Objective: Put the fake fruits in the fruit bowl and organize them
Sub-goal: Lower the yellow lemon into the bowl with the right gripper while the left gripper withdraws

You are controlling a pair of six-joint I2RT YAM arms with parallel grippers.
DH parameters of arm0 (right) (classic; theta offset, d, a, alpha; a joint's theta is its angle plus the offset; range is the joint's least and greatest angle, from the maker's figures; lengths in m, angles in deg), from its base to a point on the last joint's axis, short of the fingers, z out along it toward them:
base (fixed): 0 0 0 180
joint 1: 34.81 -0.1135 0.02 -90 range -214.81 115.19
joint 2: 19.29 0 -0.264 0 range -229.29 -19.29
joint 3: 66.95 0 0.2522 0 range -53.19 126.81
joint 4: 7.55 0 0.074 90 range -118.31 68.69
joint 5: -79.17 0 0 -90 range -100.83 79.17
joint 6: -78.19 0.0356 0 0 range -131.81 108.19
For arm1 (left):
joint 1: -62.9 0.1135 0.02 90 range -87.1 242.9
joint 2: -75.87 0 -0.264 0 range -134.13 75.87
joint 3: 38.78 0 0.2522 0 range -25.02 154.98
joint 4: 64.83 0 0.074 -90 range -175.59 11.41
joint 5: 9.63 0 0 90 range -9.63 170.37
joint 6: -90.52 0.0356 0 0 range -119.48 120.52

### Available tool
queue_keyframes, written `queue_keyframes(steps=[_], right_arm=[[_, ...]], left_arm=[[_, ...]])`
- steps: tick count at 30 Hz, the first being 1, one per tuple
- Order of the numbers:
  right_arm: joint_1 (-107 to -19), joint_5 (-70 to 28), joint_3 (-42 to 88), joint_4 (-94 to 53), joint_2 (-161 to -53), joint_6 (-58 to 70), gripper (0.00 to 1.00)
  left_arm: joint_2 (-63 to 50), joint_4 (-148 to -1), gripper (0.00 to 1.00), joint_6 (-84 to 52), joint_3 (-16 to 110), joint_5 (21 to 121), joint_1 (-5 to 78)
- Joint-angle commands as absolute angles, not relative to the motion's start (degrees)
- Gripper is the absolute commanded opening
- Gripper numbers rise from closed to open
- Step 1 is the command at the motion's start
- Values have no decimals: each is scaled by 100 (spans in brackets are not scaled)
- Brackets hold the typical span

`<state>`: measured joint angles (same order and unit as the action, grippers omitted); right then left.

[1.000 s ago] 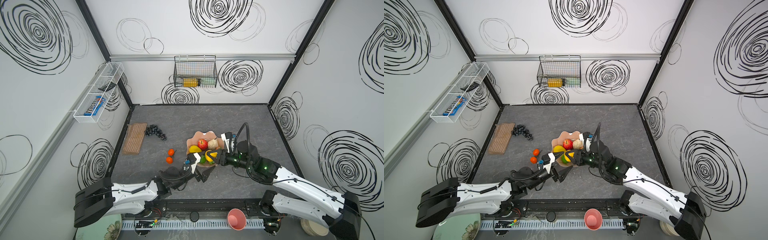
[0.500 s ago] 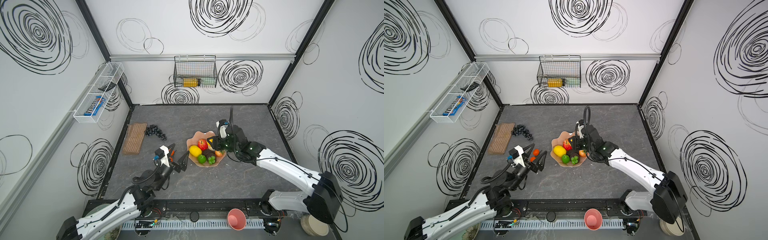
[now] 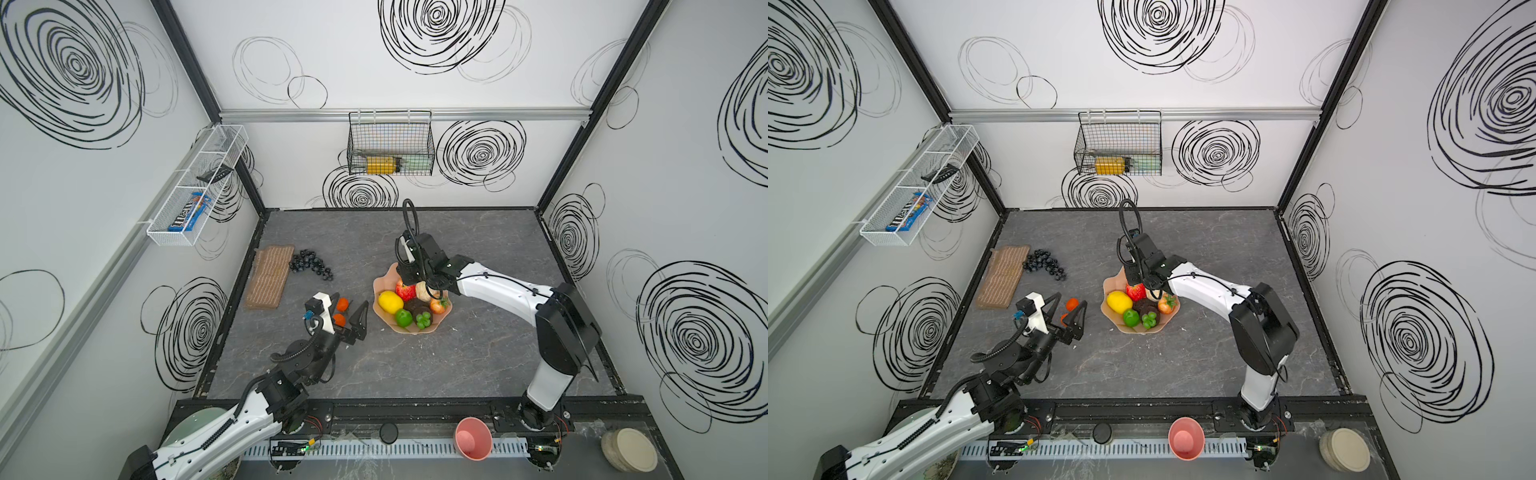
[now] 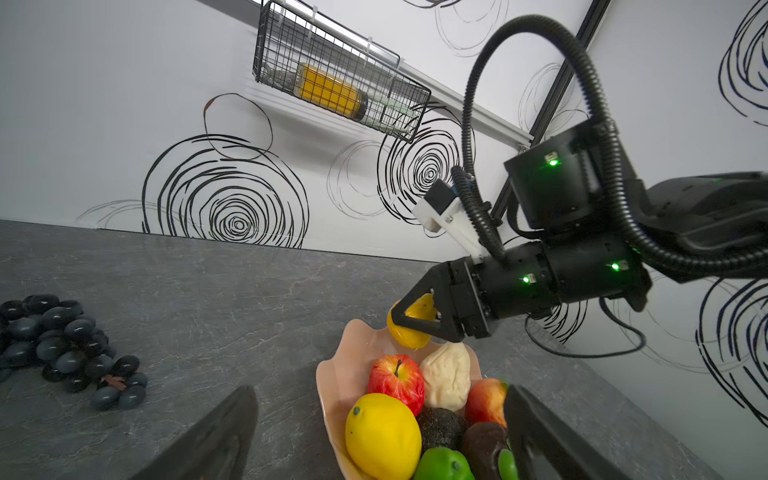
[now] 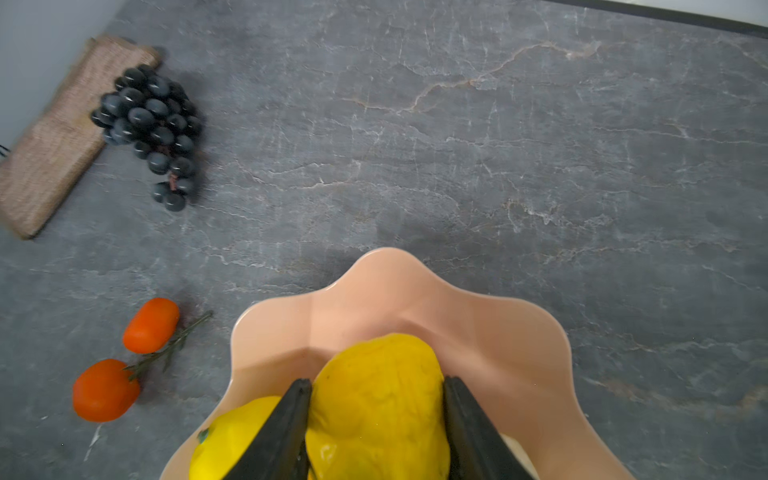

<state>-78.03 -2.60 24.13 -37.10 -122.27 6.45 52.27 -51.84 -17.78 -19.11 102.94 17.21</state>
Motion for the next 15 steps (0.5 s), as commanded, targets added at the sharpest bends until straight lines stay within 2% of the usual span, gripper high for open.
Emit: queue_keyframes(steps=[1,15], right_arm=[[-7847,195,3166,-4596,-12660,549,44],[-8037,287,3728,-4618,-13301,359,43]], left_arm=[[5212,-5027,96,-1864,-1852,10323,1737],[5136,-4989,96,-1866,-1822,10263,1722]])
